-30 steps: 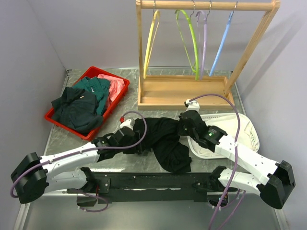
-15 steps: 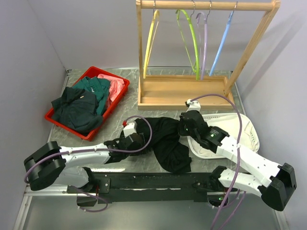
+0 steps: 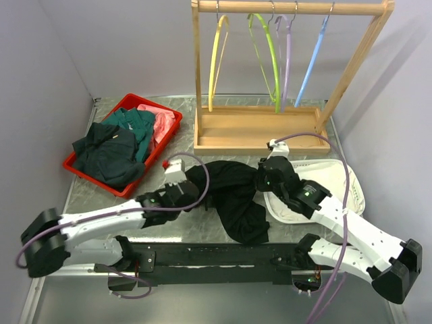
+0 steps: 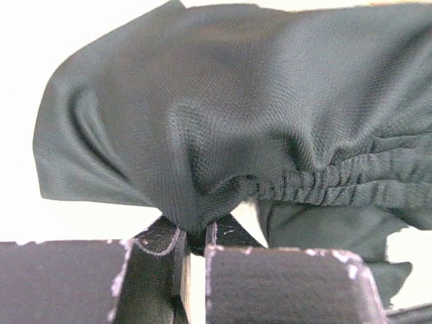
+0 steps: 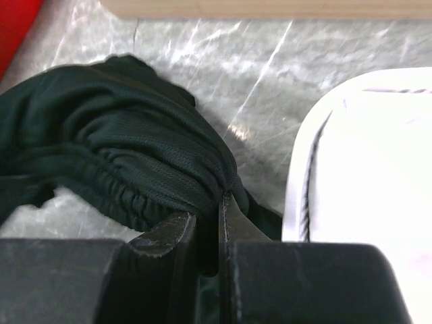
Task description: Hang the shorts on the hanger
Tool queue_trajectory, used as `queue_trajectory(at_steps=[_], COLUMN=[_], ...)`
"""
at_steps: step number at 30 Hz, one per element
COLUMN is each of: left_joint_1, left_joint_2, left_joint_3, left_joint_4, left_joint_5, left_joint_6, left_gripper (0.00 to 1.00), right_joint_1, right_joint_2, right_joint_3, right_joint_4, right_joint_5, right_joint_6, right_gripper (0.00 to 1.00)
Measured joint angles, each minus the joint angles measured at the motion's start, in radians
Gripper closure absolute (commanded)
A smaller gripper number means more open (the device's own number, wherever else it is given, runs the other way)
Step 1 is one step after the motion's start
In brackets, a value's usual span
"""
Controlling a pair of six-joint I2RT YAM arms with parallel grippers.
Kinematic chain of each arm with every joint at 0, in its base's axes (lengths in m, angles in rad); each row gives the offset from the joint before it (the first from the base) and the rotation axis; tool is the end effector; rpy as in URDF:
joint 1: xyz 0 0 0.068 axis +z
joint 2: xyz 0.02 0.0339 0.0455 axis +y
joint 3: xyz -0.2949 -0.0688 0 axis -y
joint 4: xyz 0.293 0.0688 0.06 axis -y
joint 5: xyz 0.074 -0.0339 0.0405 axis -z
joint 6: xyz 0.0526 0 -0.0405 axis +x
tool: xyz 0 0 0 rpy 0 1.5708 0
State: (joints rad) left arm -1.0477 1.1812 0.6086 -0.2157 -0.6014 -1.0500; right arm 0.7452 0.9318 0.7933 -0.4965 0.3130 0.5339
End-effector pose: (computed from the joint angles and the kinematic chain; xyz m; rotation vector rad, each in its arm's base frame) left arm 0.1604 -0.2186 0.1947 -0.2858 2.2139 -0.4494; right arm 0.1892 0.1525 0.2956 -0.0573 2.1954 0.3831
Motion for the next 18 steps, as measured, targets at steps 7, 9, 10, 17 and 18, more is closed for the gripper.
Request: queue_trajectory(at_steps=[7,9,10,17,18], left_joint_1=[0.000,-0.001,-0.002,-0.004,-0.004], left_joint_2=[-0.206,-0.248,-0.259,-0.261,-0.261], left_joint_3=[0.346,0.493,0.553,0.944,0.953], left_joint_4=[-0.417,-0.521,-0.550,-0.722,-0.727], left_joint_5=[-0.032,-0.028,-0.024,0.044,0.057], left_joint_6=[0.121,0.184,0.208,0.404,0.421], left_gripper=[0.99,0.99,0.98,0.91,0.89], right_joint_1=[-0.004,-0.003,-0.003,0.000,0.000], right_joint_2=[-0.034,-0.041,-0.046,-0.105,-0.115], right_joint_3=[0.079,0.136,0.161,0.387,0.401], right_joint_4=[-0.032,-0.043,-0.045,-0.029,-0.019], right_joint_5=[-0.004,-0.051,-0.071,-0.225,-0.241], right_joint_6=[-0.010,-0.015,-0.018,-0.031,-0.031], right_gripper=[1.00,1.00,1.00,1.00,1.00])
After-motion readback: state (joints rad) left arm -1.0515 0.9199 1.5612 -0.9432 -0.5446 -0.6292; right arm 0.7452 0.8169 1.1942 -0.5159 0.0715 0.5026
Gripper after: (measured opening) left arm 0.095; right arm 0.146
